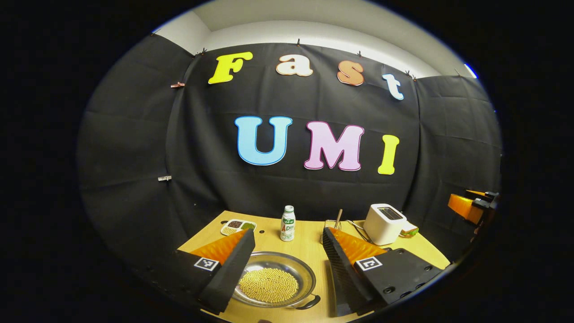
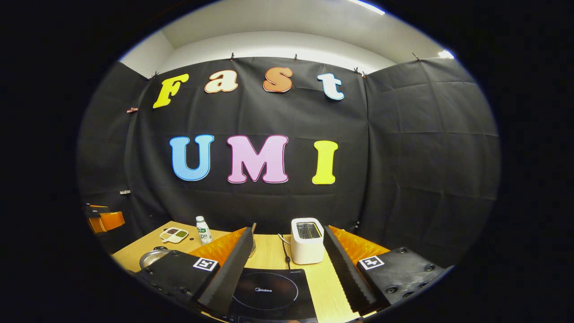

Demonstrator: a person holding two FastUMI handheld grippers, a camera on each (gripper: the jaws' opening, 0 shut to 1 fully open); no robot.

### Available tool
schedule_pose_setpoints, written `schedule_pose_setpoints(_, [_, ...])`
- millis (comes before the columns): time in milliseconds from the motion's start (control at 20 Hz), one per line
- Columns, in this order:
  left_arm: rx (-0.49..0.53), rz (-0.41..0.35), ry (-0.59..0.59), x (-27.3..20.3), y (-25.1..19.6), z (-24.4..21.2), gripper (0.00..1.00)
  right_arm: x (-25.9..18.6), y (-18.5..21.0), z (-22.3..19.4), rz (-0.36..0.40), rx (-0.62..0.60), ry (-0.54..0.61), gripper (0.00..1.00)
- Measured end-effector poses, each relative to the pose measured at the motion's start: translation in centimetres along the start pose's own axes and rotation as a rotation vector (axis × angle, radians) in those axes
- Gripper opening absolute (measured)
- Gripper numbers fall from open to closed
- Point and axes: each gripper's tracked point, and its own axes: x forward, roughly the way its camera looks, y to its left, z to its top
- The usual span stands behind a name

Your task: First push the handle of the pot to place it horizontally, then grasp the pot with both hands and set it on the induction cooktop.

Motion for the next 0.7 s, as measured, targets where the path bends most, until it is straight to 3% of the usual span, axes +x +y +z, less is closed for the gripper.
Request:
schedule_pose_setpoints(300, [0.002, -0.034, 0.024, 0.0, 2.0, -0.9, 0.95, -0.6, 1.1, 0.2, -0.022, -0.017, 0.002, 0.98])
schedule_pose_setpoints(500, [-0.028, -0.103, 0.082, -0.1, 3.2, -2.5, 0.94, -1.3, 1.9, 0.5, -0.048, -0.035, -0.006, 0.98])
schedule_pose_setpoints(700, [-0.017, -0.17, 0.144, -0.7, 4.9, -4.5, 0.77, -2.1, 2.9, 0.6, -0.079, -0.046, -0.014, 0.98])
